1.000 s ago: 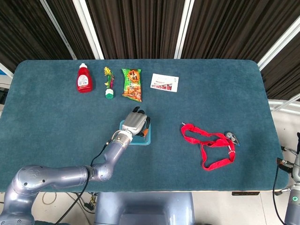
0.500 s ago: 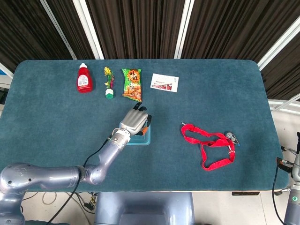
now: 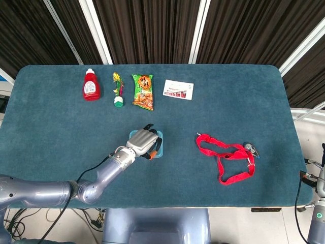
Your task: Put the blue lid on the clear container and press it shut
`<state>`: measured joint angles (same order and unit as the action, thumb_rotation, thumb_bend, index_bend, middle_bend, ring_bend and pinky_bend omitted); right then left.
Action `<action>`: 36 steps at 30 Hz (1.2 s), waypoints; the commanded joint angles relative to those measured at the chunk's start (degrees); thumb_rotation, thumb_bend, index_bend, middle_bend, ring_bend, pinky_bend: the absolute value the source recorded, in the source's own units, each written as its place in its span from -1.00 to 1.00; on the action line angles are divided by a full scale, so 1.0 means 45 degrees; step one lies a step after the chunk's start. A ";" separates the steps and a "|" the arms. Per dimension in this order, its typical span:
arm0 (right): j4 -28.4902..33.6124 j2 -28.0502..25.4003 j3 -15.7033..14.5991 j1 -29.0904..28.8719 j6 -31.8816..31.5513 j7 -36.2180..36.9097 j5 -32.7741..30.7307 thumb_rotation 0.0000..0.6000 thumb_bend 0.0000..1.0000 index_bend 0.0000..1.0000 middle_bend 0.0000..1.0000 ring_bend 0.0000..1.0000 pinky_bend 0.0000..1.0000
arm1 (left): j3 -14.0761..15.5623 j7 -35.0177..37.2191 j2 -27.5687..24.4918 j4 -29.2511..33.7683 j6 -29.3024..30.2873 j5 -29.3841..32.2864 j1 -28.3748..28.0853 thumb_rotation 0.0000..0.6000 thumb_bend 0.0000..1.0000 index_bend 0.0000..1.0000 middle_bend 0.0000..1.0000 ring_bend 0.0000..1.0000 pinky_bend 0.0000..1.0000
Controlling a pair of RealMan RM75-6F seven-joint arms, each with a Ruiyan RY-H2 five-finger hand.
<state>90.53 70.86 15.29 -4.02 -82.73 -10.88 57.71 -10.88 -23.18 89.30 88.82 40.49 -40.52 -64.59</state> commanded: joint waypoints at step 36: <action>0.0009 -0.0048 0.0111 -0.0020 0.0009 0.0227 -0.0035 1.00 -0.45 -0.93 -1.00 -1.00 -1.00 | 0.0247 0.2067 0.1249 -0.1309 0.1038 -0.3940 0.0625 1.00 -0.04 0.41 0.47 0.21 0.49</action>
<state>90.57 70.65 15.78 -4.11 -82.69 -9.86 57.55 -9.71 -13.97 94.89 82.94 45.20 -58.15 -61.82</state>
